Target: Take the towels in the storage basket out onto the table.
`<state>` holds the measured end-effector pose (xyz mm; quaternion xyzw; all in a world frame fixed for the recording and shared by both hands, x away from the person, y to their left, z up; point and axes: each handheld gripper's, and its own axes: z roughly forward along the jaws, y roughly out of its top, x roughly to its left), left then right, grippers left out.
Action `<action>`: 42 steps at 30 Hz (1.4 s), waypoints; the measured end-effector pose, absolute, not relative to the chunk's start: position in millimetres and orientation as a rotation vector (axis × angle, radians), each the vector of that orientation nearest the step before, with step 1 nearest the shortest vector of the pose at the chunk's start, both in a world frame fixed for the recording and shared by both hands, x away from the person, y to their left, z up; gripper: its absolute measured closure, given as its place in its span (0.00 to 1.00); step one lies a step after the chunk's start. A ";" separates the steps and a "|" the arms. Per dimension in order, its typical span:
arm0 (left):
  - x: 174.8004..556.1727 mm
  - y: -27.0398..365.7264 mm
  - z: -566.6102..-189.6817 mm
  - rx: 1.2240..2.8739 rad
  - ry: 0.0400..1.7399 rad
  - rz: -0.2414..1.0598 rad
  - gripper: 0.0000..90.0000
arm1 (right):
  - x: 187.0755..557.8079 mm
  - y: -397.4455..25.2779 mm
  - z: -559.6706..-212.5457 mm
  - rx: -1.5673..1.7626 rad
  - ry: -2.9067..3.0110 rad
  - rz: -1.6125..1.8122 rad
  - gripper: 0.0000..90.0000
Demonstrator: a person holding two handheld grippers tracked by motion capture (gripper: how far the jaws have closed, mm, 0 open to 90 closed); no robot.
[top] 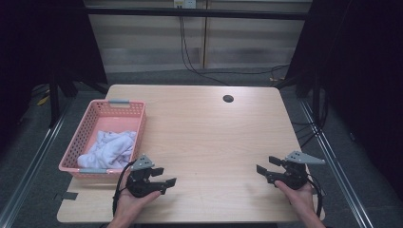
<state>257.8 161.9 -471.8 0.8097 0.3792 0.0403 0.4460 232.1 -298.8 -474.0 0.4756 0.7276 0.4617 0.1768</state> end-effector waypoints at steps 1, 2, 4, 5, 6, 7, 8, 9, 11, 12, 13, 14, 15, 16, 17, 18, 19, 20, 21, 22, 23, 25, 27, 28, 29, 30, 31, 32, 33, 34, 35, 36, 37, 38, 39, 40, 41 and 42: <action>258.0 162.1 -471.5 1.999 0.943 0.096 0.36 | 231.3 -298.9 -474.4 1.345 2.065 1.294 0.34; 258.1 161.6 -471.5 1.997 0.945 0.095 0.36 | 231.1 -299.5 -474.7 1.345 2.072 1.297 0.34; 258.0 161.2 -471.2 2.009 0.942 0.099 0.36 | 231.2 -300.5 -474.9 1.347 2.082 1.303 0.33; 257.9 160.4 -471.3 2.011 0.939 0.100 0.36 | 231.2 -301.4 -474.7 1.343 2.083 1.302 0.33; 257.4 158.6 -471.2 2.019 0.935 0.100 0.36 | 231.0 -302.9 -474.0 1.347 2.073 1.301 0.33; 257.4 158.6 -471.2 2.019 0.935 0.100 0.37 | 231.0 -302.9 -474.0 1.347 2.073 1.301 0.33; 256.7 158.5 -469.9 2.023 0.924 0.105 0.37 | 231.2 -303.5 -473.9 1.346 2.078 1.301 0.33; 256.1 159.1 -468.9 2.017 0.921 0.104 0.37 | 231.0 -303.3 -473.6 1.344 2.074 1.299 0.33; 255.5 159.6 -467.2 2.014 0.927 0.106 0.37 | 230.8 -303.2 -473.3 1.341 2.077 1.309 0.33; 254.7 160.6 -463.2 2.021 0.927 0.101 0.38 | 230.7 -302.8 -473.3 1.343 2.078 1.306 0.33; 251.9 162.6 -455.0 2.002 0.905 0.120 0.39 | 230.1 -301.3 -473.6 1.339 2.090 1.303 0.33; 250.4 163.3 -450.2 1.999 0.895 0.142 0.38 | 229.3 -300.4 -473.0 1.340 2.094 1.308 0.33; 250.4 163.3 -450.2 1.999 0.895 0.142 0.38 | 229.3 -300.4 -473.0 1.340 2.094 1.308 0.33; 250.3 167.5 -441.2 1.979 0.892 0.163 0.38 | 227.5 -298.4 -472.0 1.324 2.105 1.304 0.33; 250.3 167.5 -441.2 1.979 0.892 0.163 0.37 | 227.5 -298.4 -472.0 1.324 2.105 1.304 0.33; 252.4 174.3 -434.2 1.970 0.908 0.182 0.37 | 225.7 -296.9 -471.7 1.315 2.116 1.304 0.33; 253.4 177.6 -431.7 1.956 0.926 0.188 0.36 | 225.1 -296.4 -471.6 1.310 2.121 1.306 0.32; 253.4 177.6 -431.7 1.956 0.926 0.188 0.33 | 225.1 -296.4 -471.6 1.310 2.121 1.306 0.32; 256.6 183.5 -427.4 1.958 0.945 0.199 0.32 | 225.2 -295.8 -471.6 1.306 2.119 1.312 0.32; 256.6 183.5 -427.4 1.958 0.945 0.199 0.31 | 225.2 -295.8 -471.6 1.306 2.119 1.312 0.32; 258.0 186.0 -425.8 1.948 0.954 0.207 0.31 | 226.7 -295.8 -472.5 1.317 2.122 1.317 0.31; 261.9 190.2 -422.5 1.969 0.967 0.221 0.28 | 229.7 -295.8 -473.7 1.319 2.132 1.310 0.31; 264.6 194.3 -418.4 1.974 0.967 0.236 0.26 | 230.0 -296.1 -473.3 1.318 2.130 1.318 0.31; 266.8 197.7 -415.5 1.967 0.980 0.244 0.26 | 229.1 -295.7 -473.3 1.319 2.129 1.317 0.31; 270.6 203.6 -411.4 1.965 0.990 0.247 0.26 | 228.9 -295.8 -473.3 1.317 2.133 1.317 0.31; 273.0 207.2 -409.0 1.963 0.999 0.249 0.26 | 228.7 -295.6 -473.3 1.317 2.136 1.317 0.31; 273.0 207.2 -409.0 1.963 0.999 0.249 0.27 | 228.4 -295.5 -473.1 1.319 2.135 1.321 0.31; 275.4 211.2 -406.6 1.954 1.004 0.253 0.27 | 228.4 -295.5 -473.1 1.319 2.135 1.321 0.31; 278.1 215.0 -404.2 1.963 1.018 0.258 0.28 | 228.5 -295.4 -473.2 1.314 2.137 1.323 0.30; 281.9 221.5 -400.4 1.967 1.031 0.280 0.27 | 228.3 -294.8 -473.0 1.316 2.138 1.322 0.29; 284.2 224.7 -399.2 1.973 1.034 0.277 0.27 | 228.1 -294.6 -472.8 1.313 2.141 1.324 0.29; 284.2 224.7 -399.2 1.973 1.034 0.277 0.26 | 228.1 -294.6 -472.8 1.313 2.141 1.324 0.29; 286.0 227.6 -398.1 1.975 1.047 0.284 0.26 | 228.0 -294.2 -472.8 1.308 2.146 1.321 0.29; 288.4 232.3 -397.3 1.974 1.059 0.291 0.24 | 227.8 -294.0 -472.8 1.307 2.145 1.319 0.29; 290.0 235.8 -396.8 1.971 1.066 0.286 0.23 | 228.2 -294.1 -473.0 1.315 2.149 1.322 0.28; 291.9 240.7 -396.2 1.966 1.076 0.286 0.23 | 228.2 -294.1 -473.0 1.315 2.149 1.322 0.28; 293.4 245.0 -395.6 1.955 1.093 0.284 0.22 | 228.8 -294.2 -473.1 1.316 2.152 1.318 0.26; 296.0 254.2 -393.9 1.960 1.115 0.288 0.21 | 229.0 -295.2 -472.8 1.326 2.147 1.321 0.24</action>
